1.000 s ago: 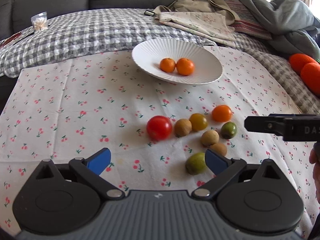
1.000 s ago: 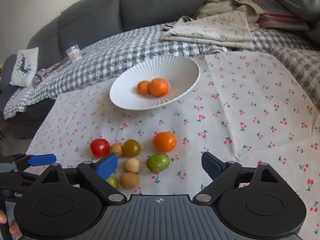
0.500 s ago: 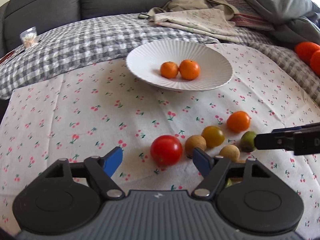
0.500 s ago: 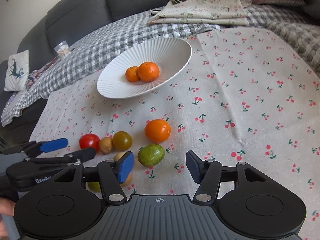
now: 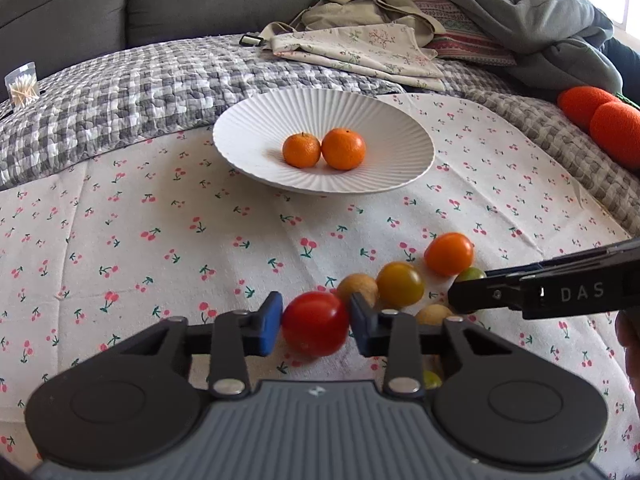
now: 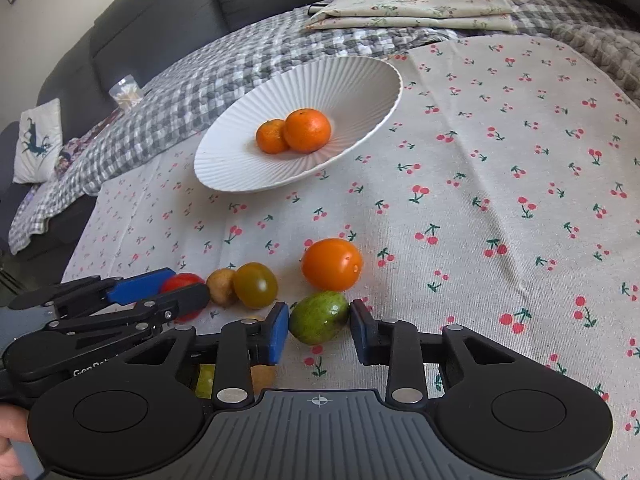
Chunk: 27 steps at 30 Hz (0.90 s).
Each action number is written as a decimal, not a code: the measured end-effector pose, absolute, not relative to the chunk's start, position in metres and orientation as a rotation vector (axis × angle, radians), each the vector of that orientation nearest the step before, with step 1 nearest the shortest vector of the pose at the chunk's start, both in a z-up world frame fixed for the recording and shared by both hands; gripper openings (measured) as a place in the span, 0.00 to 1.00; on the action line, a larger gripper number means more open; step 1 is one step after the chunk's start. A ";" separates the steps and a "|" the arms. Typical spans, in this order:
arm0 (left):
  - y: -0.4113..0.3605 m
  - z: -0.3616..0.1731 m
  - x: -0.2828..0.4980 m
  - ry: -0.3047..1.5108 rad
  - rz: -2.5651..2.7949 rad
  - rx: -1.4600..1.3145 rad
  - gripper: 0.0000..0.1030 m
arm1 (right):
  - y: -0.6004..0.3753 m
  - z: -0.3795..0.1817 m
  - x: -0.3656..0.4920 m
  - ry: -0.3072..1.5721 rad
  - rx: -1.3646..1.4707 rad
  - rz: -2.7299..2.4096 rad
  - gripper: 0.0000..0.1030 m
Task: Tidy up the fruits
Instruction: 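Grasp the red tomato with the left tool while the right tool grasps a green lime, then carry the red tomato and green lime into the bowl and open both tools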
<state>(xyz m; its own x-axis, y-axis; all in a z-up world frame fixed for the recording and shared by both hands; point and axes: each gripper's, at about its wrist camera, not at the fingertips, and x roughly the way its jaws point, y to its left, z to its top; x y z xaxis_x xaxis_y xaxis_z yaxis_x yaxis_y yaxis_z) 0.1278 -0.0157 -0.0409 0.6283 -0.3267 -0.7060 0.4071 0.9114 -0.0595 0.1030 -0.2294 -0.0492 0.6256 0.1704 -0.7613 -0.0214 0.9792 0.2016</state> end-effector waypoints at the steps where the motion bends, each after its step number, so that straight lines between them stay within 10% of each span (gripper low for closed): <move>1: -0.016 -0.041 0.128 0.785 -0.420 0.110 0.34 | -0.228 -0.049 0.103 0.886 0.170 0.112 0.31; 27: -0.015 -0.019 0.114 0.719 -0.414 0.092 0.32 | -0.244 -0.020 0.089 0.790 0.183 0.096 0.31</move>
<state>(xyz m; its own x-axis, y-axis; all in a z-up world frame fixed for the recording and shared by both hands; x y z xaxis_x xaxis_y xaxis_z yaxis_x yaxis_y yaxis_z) 0.1140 -0.0148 -0.0194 0.6756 -0.3361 -0.6562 0.3985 0.9153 -0.0586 0.0887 -0.2439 -0.0197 0.7002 0.1543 -0.6971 -0.0172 0.9797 0.1996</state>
